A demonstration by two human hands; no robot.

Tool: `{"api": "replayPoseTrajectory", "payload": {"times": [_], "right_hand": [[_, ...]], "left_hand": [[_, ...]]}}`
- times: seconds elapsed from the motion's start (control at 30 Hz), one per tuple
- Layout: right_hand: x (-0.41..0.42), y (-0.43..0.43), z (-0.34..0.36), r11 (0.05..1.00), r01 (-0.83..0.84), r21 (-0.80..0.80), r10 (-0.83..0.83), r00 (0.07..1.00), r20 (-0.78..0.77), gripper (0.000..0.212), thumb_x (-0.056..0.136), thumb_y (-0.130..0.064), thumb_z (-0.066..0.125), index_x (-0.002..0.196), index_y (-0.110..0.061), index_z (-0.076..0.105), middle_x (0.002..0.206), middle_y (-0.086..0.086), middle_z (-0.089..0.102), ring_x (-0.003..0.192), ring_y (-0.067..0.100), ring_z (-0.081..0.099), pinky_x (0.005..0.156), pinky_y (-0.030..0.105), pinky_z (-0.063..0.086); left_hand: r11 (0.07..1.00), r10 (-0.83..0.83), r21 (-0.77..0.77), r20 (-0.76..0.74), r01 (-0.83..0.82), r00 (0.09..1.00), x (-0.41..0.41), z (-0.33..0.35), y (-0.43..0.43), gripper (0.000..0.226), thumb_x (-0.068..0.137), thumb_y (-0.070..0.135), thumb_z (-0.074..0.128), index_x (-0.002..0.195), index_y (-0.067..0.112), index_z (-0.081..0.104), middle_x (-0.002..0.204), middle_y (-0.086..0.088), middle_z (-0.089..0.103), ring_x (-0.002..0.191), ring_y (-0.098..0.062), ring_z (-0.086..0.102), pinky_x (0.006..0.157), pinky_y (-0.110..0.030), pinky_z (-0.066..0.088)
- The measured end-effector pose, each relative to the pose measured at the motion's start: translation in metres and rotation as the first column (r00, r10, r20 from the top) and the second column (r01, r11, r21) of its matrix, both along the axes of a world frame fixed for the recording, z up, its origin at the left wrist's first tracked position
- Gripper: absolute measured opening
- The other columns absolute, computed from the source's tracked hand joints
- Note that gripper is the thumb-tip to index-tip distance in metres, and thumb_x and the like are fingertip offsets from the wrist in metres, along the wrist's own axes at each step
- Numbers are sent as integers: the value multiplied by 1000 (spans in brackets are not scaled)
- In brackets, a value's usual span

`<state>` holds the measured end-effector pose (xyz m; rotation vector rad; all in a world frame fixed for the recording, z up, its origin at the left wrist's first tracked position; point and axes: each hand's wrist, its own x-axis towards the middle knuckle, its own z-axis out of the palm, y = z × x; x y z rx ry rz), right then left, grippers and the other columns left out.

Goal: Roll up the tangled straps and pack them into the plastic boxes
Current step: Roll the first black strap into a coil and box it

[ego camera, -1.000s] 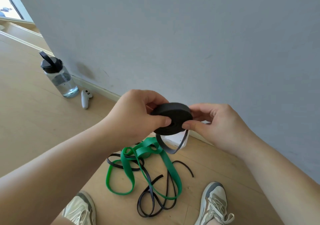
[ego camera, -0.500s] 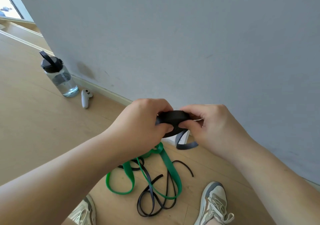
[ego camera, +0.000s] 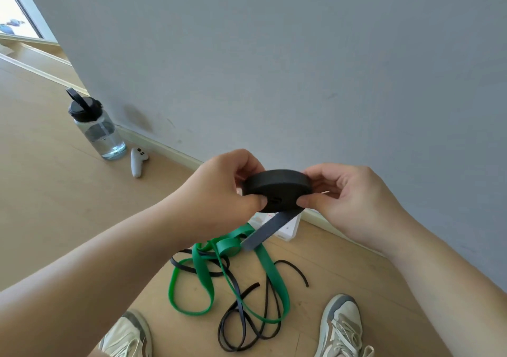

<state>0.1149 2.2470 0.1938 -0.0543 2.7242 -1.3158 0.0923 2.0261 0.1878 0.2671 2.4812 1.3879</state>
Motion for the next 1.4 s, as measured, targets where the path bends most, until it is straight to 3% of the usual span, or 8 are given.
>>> {"api": "replayPoseTrajectory", "payload": {"times": [0.13, 0.3, 0.4, 0.53, 0.7, 0.93, 1.17, 1.4], "right_hand": [[5, -9, -4, 978, -71, 196, 71, 997, 11, 30, 87, -7, 76, 98, -35, 77, 85, -18, 75, 82, 0, 70, 78, 18, 56], [5, -13, -7, 954, -79, 289, 103, 992, -69, 32, 87, -9, 73, 105, -37, 73, 92, -17, 74, 87, 9, 70, 82, 38, 58], [5, -12, -9, 958, -69, 279, 102, 989, -105, 34, 88, -8, 73, 105, -37, 73, 93, -19, 74, 89, 6, 70, 82, 33, 60], [-1, -7, -6, 998, 1, 68, -3, 1000, 28, 33, 86, -8, 79, 104, -35, 78, 93, -23, 77, 91, -5, 71, 85, 13, 54], [-4, -3, -4, 980, 84, -182, -47, 979, 198, 32, 90, -3, 75, 107, -31, 75, 96, -11, 81, 93, 6, 77, 90, 30, 62], [-5, 2, -1, 955, 169, -242, -140, 982, 129, 25, 89, -2, 75, 105, -21, 78, 94, -3, 82, 90, 16, 79, 92, 42, 61], [-2, -4, 4, 995, 87, -42, -86, 996, 34, 22, 83, -9, 83, 90, -30, 79, 81, -16, 78, 78, 4, 74, 80, 20, 59], [0, -7, 1, 997, 57, -43, -54, 997, 55, 27, 82, -12, 85, 88, -37, 77, 82, -22, 77, 75, -4, 71, 71, 9, 53]], "left_hand": [[971, -153, -217, -241, 101, 958, 7, 1, 3, 35, 84, 34, 77, 114, 43, 63, 101, 28, 60, 93, 12, 57, 76, -6, 42], [935, -254, -318, -292, 157, 922, 4, -4, 5, 26, 92, 26, 68, 117, 33, 67, 102, 14, 64, 96, -9, 58, 86, -32, 48], [916, -280, -354, -226, 189, 933, -2, -5, 2, 20, 94, 24, 66, 114, 29, 67, 100, 12, 61, 93, -11, 57, 85, -34, 48], [951, -195, -270, -142, 152, 970, -5, -5, -2, 16, 96, 24, 65, 111, 29, 69, 98, 11, 68, 85, -6, 59, 79, -20, 48], [998, -34, -53, 24, 35, 999, -8, -1, -8, 8, 98, 29, 66, 102, 32, 72, 86, 4, 75, 78, -14, 69, 75, -29, 57], [991, 8, 133, 190, -34, 982, -12, -9, -7, 10, 100, 19, 65, 100, 26, 71, 78, 7, 74, 67, -6, 69, 60, -13, 49], [996, -65, -64, -36, 63, 997, -9, -9, 0, 36, 86, 34, 80, 119, 37, 65, 103, 19, 72, 96, 8, 64, 75, -6, 49], [980, -165, -132, -138, 147, 977, -9, -9, 3, 22, 92, 22, 72, 110, 33, 70, 97, 17, 72, 75, 13, 59, 69, -4, 44]]}}
